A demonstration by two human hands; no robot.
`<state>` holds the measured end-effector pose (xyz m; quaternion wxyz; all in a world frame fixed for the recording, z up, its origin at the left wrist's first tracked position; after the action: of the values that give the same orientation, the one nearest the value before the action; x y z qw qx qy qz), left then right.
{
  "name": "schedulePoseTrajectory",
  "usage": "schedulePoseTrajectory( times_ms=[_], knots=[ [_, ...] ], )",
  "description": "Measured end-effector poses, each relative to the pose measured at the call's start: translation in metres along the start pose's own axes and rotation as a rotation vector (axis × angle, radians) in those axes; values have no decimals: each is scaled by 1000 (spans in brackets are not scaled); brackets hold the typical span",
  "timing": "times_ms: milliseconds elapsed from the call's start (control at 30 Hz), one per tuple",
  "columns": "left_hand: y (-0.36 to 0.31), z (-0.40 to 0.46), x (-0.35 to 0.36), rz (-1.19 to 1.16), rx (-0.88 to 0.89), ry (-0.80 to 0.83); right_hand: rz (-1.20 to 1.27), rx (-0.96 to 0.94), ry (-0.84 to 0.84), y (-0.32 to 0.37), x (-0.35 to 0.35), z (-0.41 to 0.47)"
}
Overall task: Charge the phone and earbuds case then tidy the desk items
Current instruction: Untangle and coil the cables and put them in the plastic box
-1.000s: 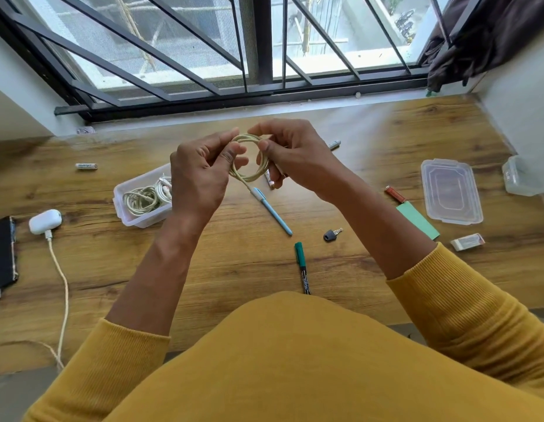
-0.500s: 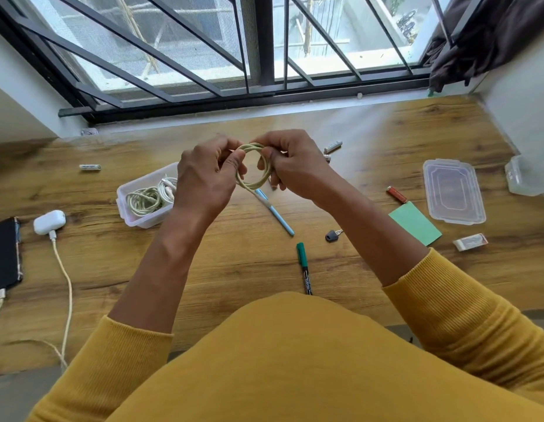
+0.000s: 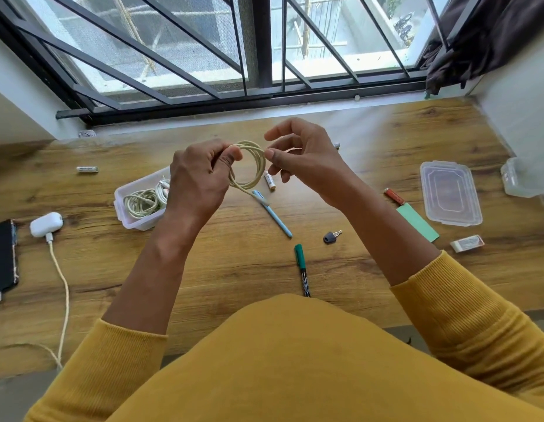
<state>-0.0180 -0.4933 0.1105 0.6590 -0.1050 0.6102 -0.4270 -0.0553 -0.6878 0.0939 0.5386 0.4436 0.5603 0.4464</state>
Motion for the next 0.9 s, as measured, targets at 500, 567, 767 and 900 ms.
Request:
schedulePoseTrajectory(
  times_ms=[500,567,767,900],
  knots=[
    [-4,-9,16,-116,80,233,-248,-134,-286,2,-15,3],
    [-3,-5,11,-239,117,215,-199,-138,-247,3,-10,3],
    [-4,-1,2,-454,112,49,-93,-228,-75,9,13,4],
    [-5,-3,0,-343,88,-48,-43,-217,-25,10,14,4]
  ],
)
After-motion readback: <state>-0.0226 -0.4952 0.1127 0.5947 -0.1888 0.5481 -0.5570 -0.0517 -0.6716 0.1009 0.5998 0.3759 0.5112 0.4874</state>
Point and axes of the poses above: each hand's wrist, its own z-axis towards the middle knuckle, its own x-axis out of the palm, y = z × x, the point moved 5 cm from there along z, towards the middle knuckle, and after that the axes turned 6 degrees about y, right-handed, at the moved point
